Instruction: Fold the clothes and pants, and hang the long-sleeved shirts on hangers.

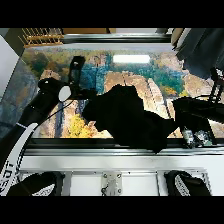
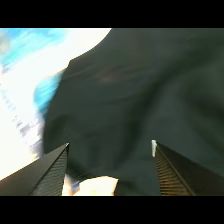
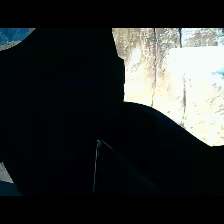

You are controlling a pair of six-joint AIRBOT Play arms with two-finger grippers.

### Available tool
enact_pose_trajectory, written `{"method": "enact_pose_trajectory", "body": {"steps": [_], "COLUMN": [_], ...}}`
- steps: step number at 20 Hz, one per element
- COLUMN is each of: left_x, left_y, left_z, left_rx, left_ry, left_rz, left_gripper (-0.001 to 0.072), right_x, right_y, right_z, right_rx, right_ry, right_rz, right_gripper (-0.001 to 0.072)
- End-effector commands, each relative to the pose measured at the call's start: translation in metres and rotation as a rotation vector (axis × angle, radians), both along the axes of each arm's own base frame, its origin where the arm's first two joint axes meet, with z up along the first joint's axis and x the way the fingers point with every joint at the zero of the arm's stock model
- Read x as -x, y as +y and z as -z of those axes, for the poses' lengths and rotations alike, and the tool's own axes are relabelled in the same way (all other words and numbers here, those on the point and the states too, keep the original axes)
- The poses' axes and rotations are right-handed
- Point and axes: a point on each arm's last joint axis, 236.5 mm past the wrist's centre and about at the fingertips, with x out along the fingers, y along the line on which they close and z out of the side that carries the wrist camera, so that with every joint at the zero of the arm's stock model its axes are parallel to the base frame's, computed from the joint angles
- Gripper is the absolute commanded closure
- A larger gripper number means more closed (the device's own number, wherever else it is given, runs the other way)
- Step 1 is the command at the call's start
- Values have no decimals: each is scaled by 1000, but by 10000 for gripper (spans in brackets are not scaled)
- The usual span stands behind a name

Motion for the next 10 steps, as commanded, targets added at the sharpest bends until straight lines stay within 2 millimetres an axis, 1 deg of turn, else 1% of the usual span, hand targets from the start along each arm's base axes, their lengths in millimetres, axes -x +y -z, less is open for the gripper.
{"method": "enact_pose_trajectory", "body": {"steps": [1,2,3,5,7,10], "left_x": [3,6,8,8,6,-1], "left_y": [59,62,59,45,30,12], "left_z": [68,88,106,131,147,161], "left_rx": [82,120,165,240,273,262], "left_ry": [192,248,296,368,420,447], "left_rz": [-213,-237,-249,-239,-217,-184], "left_gripper": [151,151,151,151,151,151], "right_x": [0,0,0,0,0,0], "right_y": [0,0,0,0,0,2], "right_z": [0,0,0,0,0,-1], "right_rx": [0,0,-1,0,-1,-9], "right_ry": [-1,-1,-1,-1,-1,-2], "right_rz": [-1,-1,-1,-1,-1,-2], "right_gripper": [696,695,695,695,695,695]}}
